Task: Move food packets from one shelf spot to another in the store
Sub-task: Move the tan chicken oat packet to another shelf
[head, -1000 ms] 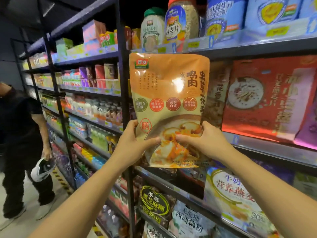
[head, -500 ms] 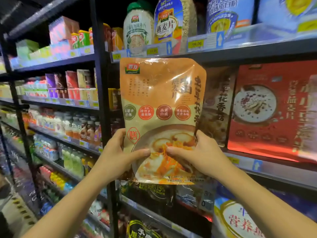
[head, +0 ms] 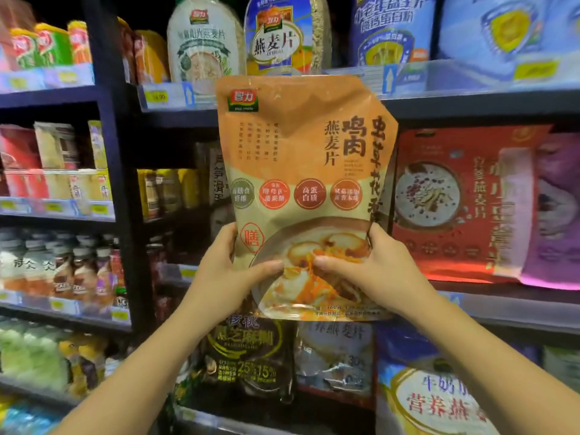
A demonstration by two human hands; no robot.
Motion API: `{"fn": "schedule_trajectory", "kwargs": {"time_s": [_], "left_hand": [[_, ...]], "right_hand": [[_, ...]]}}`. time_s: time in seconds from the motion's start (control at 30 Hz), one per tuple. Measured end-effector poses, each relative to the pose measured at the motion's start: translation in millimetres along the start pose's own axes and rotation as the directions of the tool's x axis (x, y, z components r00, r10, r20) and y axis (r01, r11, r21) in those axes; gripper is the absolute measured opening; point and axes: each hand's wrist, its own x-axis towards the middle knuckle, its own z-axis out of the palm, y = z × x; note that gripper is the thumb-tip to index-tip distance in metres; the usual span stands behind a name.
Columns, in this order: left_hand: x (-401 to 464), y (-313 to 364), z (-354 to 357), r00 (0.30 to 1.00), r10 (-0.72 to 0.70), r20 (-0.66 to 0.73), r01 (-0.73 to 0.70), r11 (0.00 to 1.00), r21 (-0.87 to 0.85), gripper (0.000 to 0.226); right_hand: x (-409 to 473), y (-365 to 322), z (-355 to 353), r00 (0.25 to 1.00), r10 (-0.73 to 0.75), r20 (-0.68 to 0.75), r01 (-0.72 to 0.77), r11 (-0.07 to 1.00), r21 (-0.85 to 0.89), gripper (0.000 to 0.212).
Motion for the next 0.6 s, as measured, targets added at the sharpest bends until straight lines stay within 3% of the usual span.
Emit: {"fn": "schedule_trajectory", "kwargs": {"time_s": [0.3, 0.6], "left_hand": [[50, -8, 3, 0.995, 0.1, 0.022, -0.099, 0.993, -0.065, 0.058], [75, -38, 19, 0.996, 0.069, 0.054, -0.062, 0.991, -0.117, 0.063]], "right_hand": [[29, -12, -4, 0.99, 0.003, -0.141, 0.001, 1.0, 0.028, 0.082], [49, 7, 10, 0.982, 0.022, -0.187, -0.02, 1.0, 0.009, 0.093]]}}
